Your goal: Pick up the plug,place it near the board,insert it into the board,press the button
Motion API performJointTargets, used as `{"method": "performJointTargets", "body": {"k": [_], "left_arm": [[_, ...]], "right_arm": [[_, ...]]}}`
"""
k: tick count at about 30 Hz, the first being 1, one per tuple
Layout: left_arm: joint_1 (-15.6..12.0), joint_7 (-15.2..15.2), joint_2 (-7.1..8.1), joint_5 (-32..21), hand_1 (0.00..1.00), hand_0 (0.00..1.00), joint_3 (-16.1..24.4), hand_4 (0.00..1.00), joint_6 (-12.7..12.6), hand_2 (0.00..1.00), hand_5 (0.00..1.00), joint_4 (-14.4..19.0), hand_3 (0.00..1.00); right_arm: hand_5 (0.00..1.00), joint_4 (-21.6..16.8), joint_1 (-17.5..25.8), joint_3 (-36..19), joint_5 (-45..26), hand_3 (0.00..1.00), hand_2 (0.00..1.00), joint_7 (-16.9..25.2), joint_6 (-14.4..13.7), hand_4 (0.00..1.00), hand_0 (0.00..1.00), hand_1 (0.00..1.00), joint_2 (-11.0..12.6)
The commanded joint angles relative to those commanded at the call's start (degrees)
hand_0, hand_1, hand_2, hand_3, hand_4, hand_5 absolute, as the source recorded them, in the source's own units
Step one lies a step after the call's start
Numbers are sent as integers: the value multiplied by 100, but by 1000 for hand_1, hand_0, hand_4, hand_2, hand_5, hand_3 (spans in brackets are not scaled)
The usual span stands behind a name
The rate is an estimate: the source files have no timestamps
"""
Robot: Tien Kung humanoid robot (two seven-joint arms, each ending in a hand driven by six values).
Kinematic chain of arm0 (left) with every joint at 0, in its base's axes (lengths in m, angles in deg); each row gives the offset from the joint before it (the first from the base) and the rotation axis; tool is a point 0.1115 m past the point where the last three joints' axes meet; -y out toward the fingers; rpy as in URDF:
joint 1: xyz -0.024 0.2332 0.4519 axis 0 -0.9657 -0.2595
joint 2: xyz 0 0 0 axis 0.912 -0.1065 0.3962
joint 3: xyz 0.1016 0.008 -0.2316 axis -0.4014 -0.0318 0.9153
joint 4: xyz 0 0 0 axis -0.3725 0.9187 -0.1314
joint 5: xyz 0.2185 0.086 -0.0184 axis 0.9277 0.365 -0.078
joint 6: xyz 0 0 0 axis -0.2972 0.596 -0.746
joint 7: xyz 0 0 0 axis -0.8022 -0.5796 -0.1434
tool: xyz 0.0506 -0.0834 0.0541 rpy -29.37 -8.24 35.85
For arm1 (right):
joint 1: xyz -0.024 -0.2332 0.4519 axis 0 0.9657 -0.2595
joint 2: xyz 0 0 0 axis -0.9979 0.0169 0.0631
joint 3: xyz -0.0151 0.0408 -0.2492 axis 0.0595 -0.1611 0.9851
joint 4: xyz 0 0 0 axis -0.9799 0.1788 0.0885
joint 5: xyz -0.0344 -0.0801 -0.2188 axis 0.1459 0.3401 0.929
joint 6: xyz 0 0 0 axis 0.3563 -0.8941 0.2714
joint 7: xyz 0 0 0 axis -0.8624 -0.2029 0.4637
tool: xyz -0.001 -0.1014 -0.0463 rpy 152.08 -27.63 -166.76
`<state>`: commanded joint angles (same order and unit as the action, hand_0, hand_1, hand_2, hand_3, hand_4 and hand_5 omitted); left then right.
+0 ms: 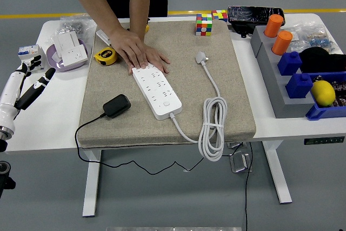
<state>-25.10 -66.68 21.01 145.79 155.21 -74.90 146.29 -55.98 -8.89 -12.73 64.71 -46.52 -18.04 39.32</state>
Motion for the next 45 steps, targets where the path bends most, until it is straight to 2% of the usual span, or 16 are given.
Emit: {"method": "performJointTargets", "body": {"k": [17, 25, 32, 45], "left_arm": [[-165, 3, 7, 42, 940, 875, 78, 998, 29, 908, 998, 33, 922], [-158, -2, -65, 86, 938, 872, 160, 998, 35, 907, 998, 57, 921], [-159, -12, -222, 131, 937, 871, 251, 998, 42, 904, 998, 73, 920], [-157, -59, -247, 31, 908, 861, 244, 998, 121, 863, 998, 57, 879]], "right_arm": [[998, 14, 137, -9, 18, 878, 856, -18, 34, 998, 973, 904, -101], [998, 13, 161, -58, 28, 878, 855, -18, 41, 998, 971, 904, -99], [998, 31, 188, 6, -37, 877, 854, -30, 54, 998, 970, 903, -84], [998, 60, 89, -56, -47, 874, 852, -55, 89, 998, 968, 902, -134]]}}
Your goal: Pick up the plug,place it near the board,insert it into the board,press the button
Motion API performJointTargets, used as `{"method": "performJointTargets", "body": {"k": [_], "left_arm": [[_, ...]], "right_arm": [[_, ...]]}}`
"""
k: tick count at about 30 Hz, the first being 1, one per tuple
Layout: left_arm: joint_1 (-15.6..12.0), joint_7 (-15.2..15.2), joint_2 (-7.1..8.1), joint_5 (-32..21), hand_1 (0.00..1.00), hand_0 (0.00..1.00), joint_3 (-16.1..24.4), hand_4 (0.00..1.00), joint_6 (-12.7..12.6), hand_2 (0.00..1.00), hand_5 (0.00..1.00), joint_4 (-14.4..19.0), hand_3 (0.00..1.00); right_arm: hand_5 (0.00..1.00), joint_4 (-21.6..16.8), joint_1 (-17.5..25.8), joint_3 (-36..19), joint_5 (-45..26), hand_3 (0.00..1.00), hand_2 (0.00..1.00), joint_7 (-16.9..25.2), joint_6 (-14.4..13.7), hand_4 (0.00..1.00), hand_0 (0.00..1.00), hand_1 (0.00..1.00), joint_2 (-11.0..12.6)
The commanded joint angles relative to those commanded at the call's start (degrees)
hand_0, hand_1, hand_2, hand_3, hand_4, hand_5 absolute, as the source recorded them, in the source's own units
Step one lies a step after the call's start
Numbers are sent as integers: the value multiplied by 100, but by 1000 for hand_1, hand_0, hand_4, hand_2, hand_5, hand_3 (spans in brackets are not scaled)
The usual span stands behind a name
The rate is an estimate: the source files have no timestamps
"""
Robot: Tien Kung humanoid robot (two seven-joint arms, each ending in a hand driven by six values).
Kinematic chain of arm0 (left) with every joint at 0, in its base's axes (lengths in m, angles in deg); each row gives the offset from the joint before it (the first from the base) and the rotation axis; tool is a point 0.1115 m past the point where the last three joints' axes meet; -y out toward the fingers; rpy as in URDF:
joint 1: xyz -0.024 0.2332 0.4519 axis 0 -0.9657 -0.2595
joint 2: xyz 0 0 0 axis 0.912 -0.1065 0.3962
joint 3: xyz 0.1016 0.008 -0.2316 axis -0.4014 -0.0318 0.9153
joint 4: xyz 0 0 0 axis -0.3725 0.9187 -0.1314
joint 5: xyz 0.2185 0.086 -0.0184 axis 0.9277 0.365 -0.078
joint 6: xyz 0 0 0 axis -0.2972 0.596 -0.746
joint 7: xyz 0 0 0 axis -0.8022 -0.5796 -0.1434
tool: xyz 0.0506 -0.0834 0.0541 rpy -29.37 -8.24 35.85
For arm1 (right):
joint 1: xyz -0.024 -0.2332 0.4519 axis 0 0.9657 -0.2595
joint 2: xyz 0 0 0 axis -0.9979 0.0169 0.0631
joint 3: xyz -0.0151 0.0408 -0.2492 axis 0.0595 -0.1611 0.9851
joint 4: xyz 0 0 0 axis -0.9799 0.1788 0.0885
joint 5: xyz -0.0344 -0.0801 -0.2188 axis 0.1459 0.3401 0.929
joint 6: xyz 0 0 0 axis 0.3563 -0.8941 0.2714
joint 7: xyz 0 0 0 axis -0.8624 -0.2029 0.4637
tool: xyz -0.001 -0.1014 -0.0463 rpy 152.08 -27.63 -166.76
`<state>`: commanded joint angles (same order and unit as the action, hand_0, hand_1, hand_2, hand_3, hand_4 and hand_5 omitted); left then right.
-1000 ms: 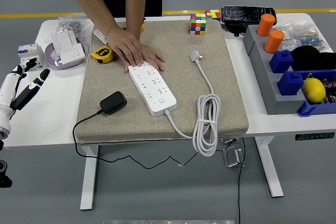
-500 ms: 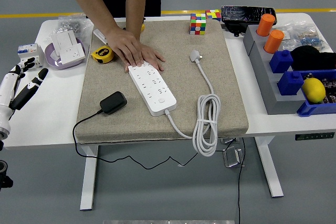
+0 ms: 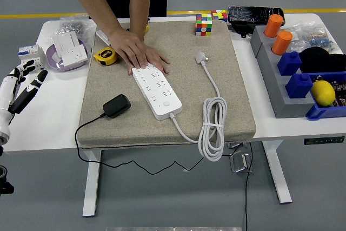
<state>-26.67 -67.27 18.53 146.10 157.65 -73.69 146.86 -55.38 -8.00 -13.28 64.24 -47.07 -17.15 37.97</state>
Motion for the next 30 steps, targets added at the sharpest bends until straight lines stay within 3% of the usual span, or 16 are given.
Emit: {"method": "performJointTargets", "body": {"k": [6, 10, 18, 24, 30], "left_arm": [[64, -23, 21, 19, 889, 847, -173, 998, 21, 849, 998, -55, 872], [241, -26, 64, 36, 887, 847, -334, 998, 35, 848, 998, -116, 869], [717, -22, -2, 97, 887, 845, -543, 998, 33, 848, 998, -171, 867], [720, -25, -101, 123, 888, 846, -569, 998, 30, 848, 996, -181, 866], [591, -22, -122, 57, 887, 840, -455, 998, -22, 844, 989, 73, 863]], "right_arm": [[998, 42, -18, 116, -88, 871, 850, -17, 32, 998, 967, 900, -8], [998, 32, -30, 142, -91, 869, 850, -23, 42, 998, 967, 898, 7], [998, 5, -301, 207, -161, 869, 850, -33, 62, 998, 967, 899, 182], [998, -18, -357, 213, -183, 869, 849, -29, 61, 998, 965, 899, 253], [998, -73, -441, 68, -48, 868, 849, -22, 62, 998, 965, 900, 179]]}}
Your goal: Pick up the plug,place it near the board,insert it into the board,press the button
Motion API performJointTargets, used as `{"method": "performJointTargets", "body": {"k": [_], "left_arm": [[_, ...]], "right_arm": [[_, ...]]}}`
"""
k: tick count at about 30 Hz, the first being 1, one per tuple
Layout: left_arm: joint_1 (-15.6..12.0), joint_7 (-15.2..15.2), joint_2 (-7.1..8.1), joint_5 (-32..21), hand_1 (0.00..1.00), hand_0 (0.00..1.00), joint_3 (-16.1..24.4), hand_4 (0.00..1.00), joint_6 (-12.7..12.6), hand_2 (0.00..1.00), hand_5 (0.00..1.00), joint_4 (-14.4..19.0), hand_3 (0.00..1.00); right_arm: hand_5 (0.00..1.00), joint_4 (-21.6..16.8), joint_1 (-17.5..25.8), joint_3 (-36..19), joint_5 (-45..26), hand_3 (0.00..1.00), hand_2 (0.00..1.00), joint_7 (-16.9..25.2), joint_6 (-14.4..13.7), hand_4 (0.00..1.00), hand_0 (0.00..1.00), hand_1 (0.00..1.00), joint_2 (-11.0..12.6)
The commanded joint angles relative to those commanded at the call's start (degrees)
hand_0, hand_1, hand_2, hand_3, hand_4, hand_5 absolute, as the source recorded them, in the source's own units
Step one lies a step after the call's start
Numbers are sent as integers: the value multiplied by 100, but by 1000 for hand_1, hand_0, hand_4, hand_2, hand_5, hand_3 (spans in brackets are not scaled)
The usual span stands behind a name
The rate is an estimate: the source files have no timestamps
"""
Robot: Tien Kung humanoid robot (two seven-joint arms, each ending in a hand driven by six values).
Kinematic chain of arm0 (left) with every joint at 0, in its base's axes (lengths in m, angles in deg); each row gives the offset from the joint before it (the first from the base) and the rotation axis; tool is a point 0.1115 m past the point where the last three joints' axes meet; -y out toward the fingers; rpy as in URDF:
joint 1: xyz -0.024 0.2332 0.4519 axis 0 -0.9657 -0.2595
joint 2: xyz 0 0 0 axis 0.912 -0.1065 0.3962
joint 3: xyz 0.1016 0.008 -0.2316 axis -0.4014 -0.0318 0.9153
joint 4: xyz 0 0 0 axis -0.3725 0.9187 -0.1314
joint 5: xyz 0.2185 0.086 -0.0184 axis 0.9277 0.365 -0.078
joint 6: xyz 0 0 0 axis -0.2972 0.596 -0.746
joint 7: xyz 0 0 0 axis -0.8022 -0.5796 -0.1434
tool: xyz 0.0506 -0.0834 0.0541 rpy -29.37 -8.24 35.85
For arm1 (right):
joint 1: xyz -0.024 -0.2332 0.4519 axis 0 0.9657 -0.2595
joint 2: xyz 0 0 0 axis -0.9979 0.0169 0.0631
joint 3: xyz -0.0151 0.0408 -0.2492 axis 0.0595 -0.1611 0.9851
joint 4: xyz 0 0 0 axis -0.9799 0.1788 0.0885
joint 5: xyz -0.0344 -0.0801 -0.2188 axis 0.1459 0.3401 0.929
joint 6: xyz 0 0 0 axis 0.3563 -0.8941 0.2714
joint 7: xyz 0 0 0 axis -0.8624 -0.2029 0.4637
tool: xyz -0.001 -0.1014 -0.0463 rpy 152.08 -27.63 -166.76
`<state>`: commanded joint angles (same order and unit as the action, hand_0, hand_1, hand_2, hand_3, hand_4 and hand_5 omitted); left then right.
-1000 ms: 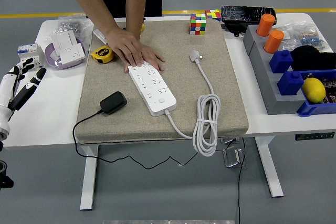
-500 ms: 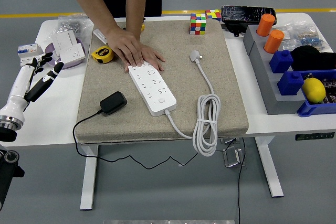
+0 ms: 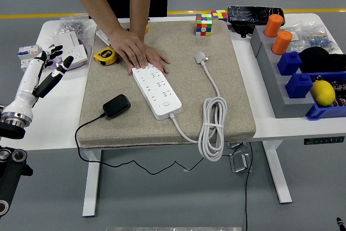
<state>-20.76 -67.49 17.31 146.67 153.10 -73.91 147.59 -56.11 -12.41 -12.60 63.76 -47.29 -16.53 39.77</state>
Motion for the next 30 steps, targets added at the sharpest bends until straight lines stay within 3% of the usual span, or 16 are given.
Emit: {"method": "performJointTargets", "body": {"k": [18, 19, 24, 25, 30], "left_arm": [[-117, 21, -4, 237, 884, 836, 134, 998, -47, 842, 910, 96, 859], [-103, 21, 16, 250, 929, 882, 115, 998, -46, 882, 898, 88, 875], [-71, -7, 26, 296, 929, 882, 127, 998, -5, 882, 898, 111, 875], [-77, -10, 20, 298, 998, 998, 136, 998, 2, 957, 887, 109, 911], [-185, -34, 120, 373, 998, 998, 133, 998, 199, 957, 887, 134, 911]], "right_arm": [[998, -43, 40, 125, 46, 866, 845, 6, -10, 998, 963, 895, 6], [998, -44, 49, 156, 28, 867, 844, 8, -11, 998, 961, 895, 7], [998, -45, 47, 276, -31, 867, 844, 10, -16, 998, 961, 895, 26], [998, -43, 41, 289, -39, 866, 844, 11, -18, 998, 961, 895, 32], [998, -37, -18, 311, -60, 866, 844, 27, -29, 998, 961, 895, 70]]}}
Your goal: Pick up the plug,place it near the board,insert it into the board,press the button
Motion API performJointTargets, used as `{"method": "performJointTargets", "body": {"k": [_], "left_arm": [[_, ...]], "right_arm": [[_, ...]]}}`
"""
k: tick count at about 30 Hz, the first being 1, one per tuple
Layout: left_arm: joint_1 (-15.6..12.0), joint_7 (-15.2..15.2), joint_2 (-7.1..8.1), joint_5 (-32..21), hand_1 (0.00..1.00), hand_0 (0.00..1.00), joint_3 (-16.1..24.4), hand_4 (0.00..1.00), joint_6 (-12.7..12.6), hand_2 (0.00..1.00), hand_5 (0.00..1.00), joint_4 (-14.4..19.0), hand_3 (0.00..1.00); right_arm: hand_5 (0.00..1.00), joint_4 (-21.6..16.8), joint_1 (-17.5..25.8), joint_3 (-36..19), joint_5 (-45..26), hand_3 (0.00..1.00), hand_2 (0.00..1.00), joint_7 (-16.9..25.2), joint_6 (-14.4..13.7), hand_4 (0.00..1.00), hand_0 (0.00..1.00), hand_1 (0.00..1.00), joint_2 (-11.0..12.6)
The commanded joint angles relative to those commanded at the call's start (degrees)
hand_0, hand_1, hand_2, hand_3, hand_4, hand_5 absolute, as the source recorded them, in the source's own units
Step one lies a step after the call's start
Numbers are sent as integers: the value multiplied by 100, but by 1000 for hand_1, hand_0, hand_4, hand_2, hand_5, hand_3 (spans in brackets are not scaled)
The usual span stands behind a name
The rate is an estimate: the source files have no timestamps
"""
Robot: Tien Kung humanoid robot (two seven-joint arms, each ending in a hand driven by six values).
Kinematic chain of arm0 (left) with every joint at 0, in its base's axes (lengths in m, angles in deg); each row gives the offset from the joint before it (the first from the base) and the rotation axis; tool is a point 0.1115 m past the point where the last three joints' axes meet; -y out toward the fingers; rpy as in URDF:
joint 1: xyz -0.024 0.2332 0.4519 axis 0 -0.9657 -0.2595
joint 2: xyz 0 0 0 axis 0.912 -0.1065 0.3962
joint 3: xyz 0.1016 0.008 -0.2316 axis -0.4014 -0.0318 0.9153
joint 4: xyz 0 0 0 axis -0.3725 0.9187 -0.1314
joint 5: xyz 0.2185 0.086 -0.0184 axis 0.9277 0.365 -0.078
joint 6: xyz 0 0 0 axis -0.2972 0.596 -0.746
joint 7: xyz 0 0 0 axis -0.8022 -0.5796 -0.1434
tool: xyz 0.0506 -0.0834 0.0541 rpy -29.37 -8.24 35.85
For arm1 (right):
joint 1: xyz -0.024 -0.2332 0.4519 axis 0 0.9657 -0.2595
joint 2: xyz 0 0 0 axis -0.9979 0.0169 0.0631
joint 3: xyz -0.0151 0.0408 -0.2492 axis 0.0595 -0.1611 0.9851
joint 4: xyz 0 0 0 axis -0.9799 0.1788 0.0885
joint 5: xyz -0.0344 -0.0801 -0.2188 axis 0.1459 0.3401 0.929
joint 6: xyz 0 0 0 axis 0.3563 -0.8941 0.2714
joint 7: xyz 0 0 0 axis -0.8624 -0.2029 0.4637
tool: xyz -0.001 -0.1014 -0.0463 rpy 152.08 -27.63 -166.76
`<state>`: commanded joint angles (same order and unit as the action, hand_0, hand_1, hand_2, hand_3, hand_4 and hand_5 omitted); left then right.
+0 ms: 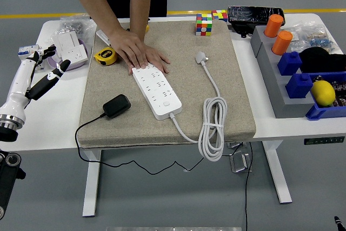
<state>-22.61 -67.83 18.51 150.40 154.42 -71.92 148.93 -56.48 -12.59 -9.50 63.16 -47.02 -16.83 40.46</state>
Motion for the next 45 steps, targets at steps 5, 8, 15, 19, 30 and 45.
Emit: {"method": "performJointTargets", "body": {"k": [5, 8, 15, 19, 30, 45], "left_arm": [[24, 8, 54, 110, 984, 979, 68, 998, 87, 933, 808, 14, 913], [31, 13, 105, 263, 901, 896, 71, 998, 101, 851, 699, 40, 844], [-15, 1, 255, 365, 887, 886, 114, 998, 173, 835, 659, 67, 823], [14, 6, 269, 373, 885, 883, 129, 998, 173, 837, 652, 46, 832], [211, -138, 391, 469, 880, 887, 10, 998, 518, 819, 640, 437, 832], [394, -305, 594, 1506, 998, 998, -904, 998, 1073, 998, 650, 280, 998]], "right_arm": [[998, -6, 27, 17, 29, 866, 844, -2, 7, 998, 961, 896, -45], [998, -1, 66, 33, 28, 866, 844, -1, 7, 998, 958, 895, -67], [998, 12, 53, 44, 0, 866, 844, 0, 1, 998, 960, 895, -32], [998, 34, 35, -75, -10, 866, 844, 6, 1, 998, 960, 894, -38], [998, 7, -55, -133, 24, 866, 843, 0, 13, 998, 958, 894, -64], [998, 36, -63, -82, -47, 865, 842, -12, 8, 998, 958, 892, -7]]}}
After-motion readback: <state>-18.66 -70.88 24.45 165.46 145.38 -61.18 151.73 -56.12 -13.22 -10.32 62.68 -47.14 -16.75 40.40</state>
